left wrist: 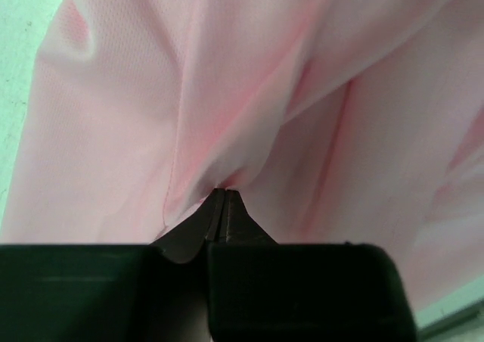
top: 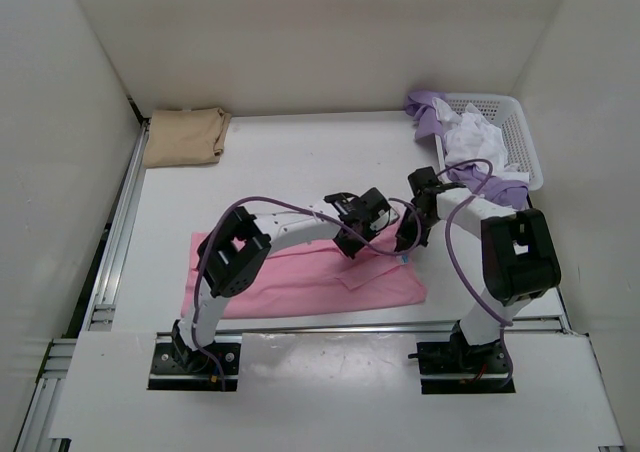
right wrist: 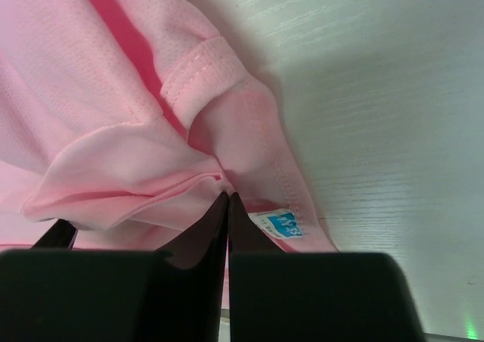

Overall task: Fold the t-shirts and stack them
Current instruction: Fold the other side of the tshirt into a rectangle

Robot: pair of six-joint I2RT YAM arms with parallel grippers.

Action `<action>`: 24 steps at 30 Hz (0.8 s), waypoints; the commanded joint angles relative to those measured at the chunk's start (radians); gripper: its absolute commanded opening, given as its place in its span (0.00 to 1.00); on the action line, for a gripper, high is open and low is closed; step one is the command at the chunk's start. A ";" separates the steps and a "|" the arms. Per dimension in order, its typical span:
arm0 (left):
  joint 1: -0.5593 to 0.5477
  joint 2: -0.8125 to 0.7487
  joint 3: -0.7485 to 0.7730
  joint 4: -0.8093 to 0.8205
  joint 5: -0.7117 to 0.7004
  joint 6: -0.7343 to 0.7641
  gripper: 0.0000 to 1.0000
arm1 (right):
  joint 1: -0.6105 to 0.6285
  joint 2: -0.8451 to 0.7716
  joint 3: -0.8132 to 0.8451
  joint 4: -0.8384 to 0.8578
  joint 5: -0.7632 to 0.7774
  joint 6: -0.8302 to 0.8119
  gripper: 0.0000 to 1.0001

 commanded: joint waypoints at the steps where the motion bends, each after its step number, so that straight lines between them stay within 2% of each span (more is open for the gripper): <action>1: 0.019 -0.116 0.063 -0.053 0.083 -0.001 0.10 | -0.006 -0.067 0.038 -0.015 0.041 -0.030 0.00; 5: 0.081 -0.126 0.109 -0.095 0.171 -0.001 0.10 | -0.006 -0.104 0.057 -0.015 0.064 -0.051 0.00; 16: 0.159 -0.028 0.181 -0.104 0.180 -0.001 0.12 | -0.006 -0.012 0.166 -0.015 0.050 -0.069 0.00; 20: 0.180 -0.005 0.203 -0.104 0.169 -0.001 0.20 | -0.006 0.034 0.219 -0.015 0.050 -0.079 0.00; 21: 0.181 0.005 0.203 -0.104 0.158 -0.001 0.27 | -0.006 0.054 0.235 -0.015 0.040 -0.079 0.00; 22: 0.181 0.005 0.203 -0.104 0.158 -0.001 0.30 | -0.006 0.063 0.236 -0.015 0.040 -0.089 0.01; 24: 0.181 0.014 0.203 -0.104 0.128 -0.001 0.40 | -0.006 0.085 0.263 -0.035 0.055 -0.089 0.17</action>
